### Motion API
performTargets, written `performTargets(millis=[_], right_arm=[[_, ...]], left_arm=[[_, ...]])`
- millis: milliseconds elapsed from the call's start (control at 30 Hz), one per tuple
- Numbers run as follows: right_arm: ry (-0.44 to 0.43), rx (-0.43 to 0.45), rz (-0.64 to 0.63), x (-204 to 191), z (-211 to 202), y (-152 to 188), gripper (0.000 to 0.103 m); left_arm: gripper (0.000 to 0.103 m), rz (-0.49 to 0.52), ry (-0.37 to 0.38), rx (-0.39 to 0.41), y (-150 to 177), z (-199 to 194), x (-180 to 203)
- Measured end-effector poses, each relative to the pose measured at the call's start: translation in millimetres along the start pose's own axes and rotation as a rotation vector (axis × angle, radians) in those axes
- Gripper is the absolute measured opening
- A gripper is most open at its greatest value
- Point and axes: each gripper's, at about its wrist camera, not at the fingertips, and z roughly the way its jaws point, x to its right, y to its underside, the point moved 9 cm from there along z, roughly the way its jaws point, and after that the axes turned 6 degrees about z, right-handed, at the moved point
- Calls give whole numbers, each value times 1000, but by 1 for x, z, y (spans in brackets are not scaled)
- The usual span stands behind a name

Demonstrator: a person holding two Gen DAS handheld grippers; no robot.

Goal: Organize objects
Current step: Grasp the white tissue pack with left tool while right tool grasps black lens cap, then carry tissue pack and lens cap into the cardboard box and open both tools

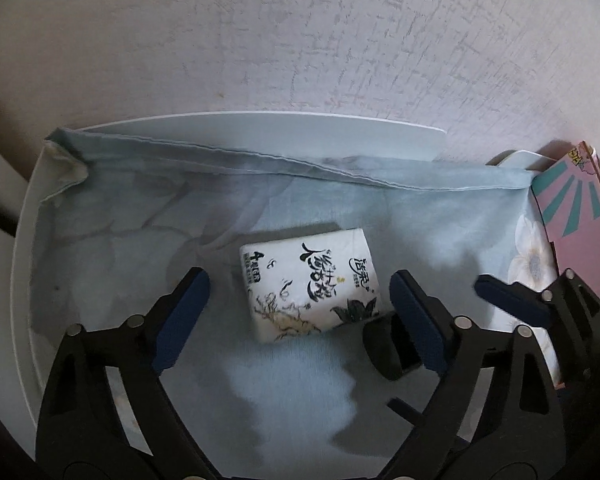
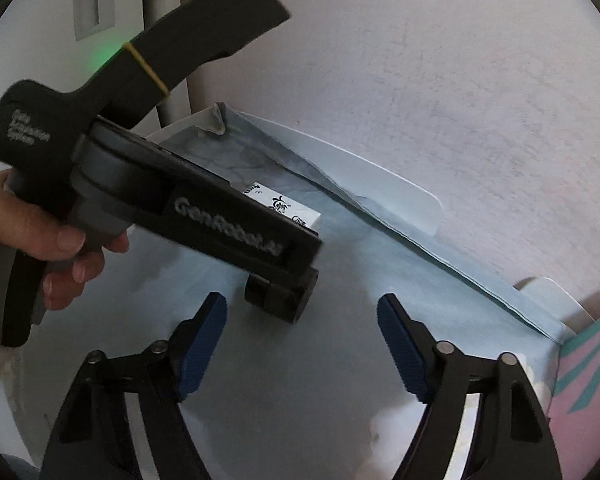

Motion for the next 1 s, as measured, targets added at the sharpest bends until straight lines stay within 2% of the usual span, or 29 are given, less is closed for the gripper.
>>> performTargets(millis=[100,267,433,1000], right_arm=[[-2,1,-2,-1,7,-3,64],[-12,3,0,-4,15,-8,54],[-13,-2,-10,-8,19,-11,39],[-11,1,-5,-3,8,-20,39]], left_arm=[[85,9,-7,11,-1,0,2],[69,19,4,22,-3,-3,9],[66,29,3,32,-1,-4,14],[63,12,32,85,-14,-33,19]])
